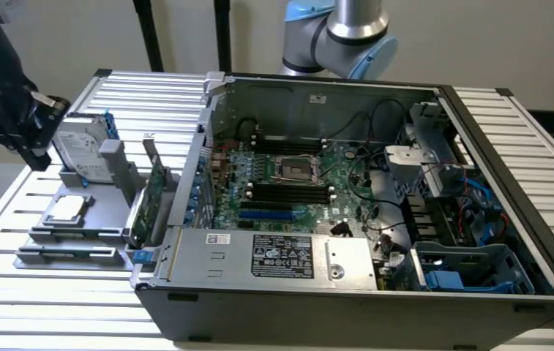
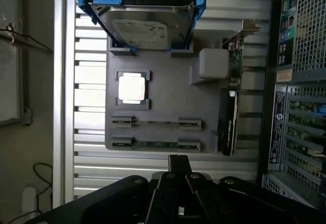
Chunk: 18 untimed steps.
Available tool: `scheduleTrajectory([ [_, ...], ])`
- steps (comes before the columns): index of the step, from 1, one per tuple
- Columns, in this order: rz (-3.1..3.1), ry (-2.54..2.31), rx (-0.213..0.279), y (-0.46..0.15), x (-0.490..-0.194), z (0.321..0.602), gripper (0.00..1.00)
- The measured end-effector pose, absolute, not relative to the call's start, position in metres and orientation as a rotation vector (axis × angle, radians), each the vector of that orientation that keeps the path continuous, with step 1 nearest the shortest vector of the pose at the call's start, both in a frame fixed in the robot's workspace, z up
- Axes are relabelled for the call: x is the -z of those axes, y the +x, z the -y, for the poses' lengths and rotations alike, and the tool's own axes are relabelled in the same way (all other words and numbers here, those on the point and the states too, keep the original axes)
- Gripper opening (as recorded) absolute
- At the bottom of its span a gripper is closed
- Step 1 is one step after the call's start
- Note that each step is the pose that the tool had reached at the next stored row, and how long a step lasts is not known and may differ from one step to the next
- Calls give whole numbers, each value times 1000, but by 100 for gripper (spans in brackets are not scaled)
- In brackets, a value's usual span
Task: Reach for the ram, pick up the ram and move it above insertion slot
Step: 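Reach for the ram, then pick up the ram and move it above insertion slot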
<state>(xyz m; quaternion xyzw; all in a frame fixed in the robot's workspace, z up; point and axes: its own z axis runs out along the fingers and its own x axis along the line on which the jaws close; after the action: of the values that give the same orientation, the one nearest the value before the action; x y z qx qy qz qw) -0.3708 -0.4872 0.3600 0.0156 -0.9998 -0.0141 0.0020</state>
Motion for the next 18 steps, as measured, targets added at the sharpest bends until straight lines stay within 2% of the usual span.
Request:
scheduleTrajectory([
  [18,3088,529,43,-371,-359,487,11],
])
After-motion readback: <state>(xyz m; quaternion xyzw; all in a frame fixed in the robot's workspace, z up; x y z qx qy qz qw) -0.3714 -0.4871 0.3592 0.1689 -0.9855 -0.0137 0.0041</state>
